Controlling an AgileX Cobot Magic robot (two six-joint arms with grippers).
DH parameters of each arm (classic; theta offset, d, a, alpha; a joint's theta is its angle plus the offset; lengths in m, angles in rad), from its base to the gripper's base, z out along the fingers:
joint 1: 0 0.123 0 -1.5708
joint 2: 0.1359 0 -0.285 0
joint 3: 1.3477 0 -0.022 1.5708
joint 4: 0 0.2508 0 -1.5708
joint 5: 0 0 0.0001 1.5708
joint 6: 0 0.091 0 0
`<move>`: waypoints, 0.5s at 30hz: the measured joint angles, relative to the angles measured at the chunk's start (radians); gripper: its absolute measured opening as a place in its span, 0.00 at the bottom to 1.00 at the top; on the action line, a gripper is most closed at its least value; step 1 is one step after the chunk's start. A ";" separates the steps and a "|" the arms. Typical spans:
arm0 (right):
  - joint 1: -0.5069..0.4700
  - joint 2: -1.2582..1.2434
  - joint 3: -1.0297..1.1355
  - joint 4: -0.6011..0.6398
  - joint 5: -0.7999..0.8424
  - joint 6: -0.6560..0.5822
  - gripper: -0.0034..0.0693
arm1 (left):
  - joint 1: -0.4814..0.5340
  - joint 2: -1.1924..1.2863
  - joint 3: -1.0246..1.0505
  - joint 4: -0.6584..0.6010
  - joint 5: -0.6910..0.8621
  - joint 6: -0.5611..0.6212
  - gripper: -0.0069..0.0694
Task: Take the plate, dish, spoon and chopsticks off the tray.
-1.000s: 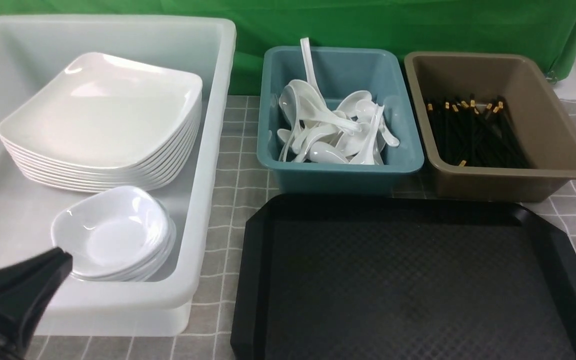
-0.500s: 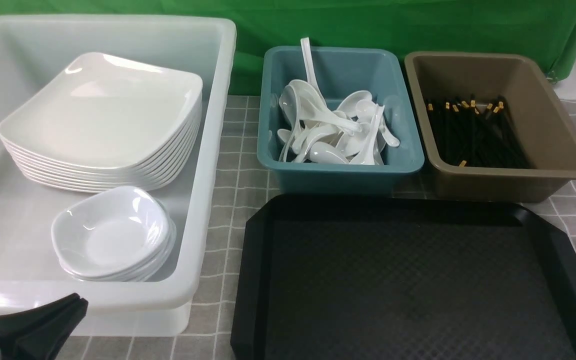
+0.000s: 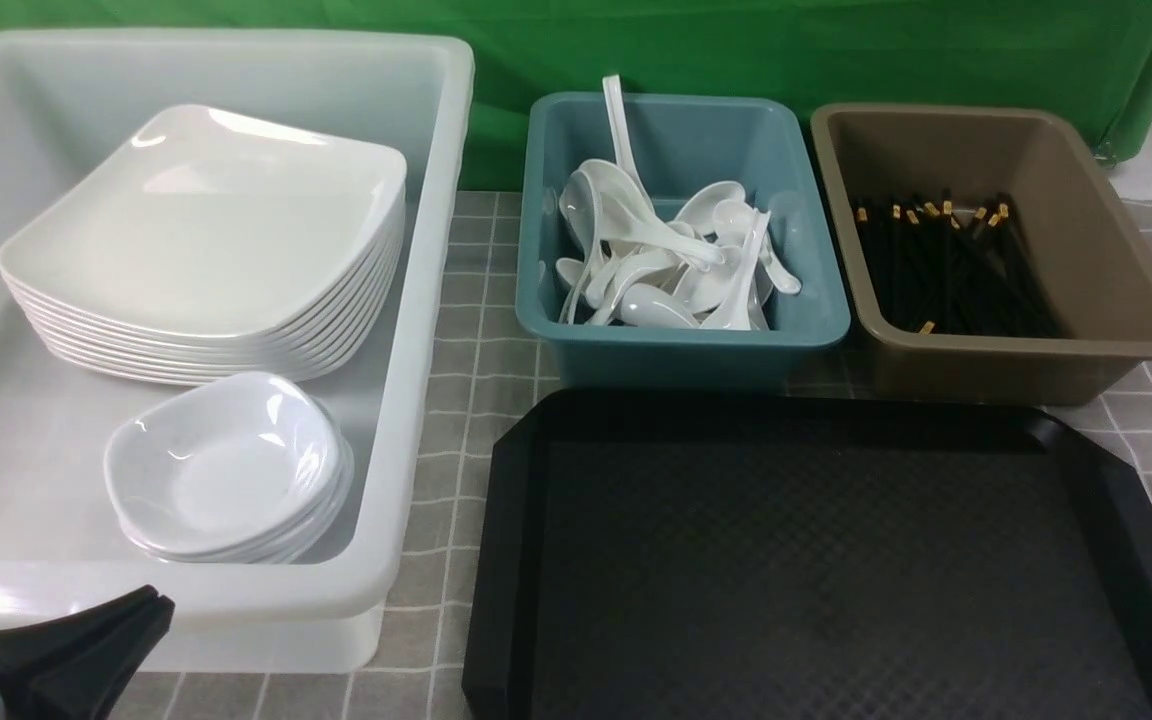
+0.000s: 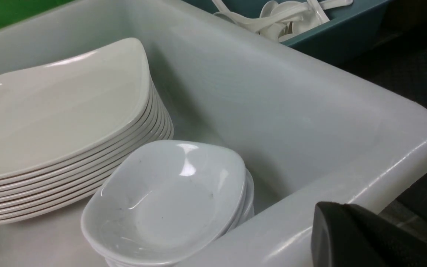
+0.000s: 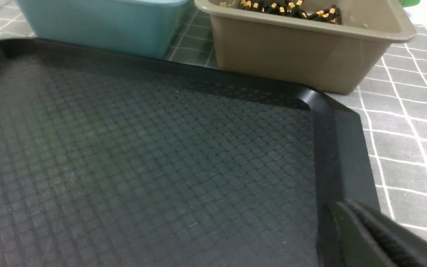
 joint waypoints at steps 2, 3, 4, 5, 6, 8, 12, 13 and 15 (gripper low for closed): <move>0.000 -0.001 0.000 0.000 0.000 0.000 0.08 | 0.000 0.000 0.000 0.000 0.000 0.000 0.10; 0.000 -0.001 0.000 0.000 0.000 0.000 0.08 | 0.000 0.000 0.000 0.000 0.000 0.000 0.10; 0.000 -0.001 0.000 0.000 0.000 0.000 0.09 | 0.000 0.000 0.000 0.000 0.000 0.000 0.10; 0.000 -0.001 0.000 0.000 0.000 0.000 0.09 | 0.000 0.001 0.000 0.000 0.000 0.000 0.10; 0.000 -0.001 0.000 0.000 0.000 0.000 0.09 | 0.000 0.001 0.000 0.000 0.000 0.000 0.10; 0.000 -0.001 0.000 0.000 0.000 0.000 0.10 | 0.000 0.001 0.000 0.000 0.000 0.000 0.10; 0.000 -0.001 0.000 0.000 0.000 0.000 0.11 | 0.000 0.001 0.000 0.000 0.000 0.000 0.10; 0.000 -0.001 0.000 0.000 0.000 0.000 0.12 | 0.000 0.001 0.000 0.000 0.000 0.000 0.10; 0.000 -0.001 0.000 0.000 0.000 0.000 0.12 | 0.000 0.001 0.000 0.000 0.000 0.000 0.10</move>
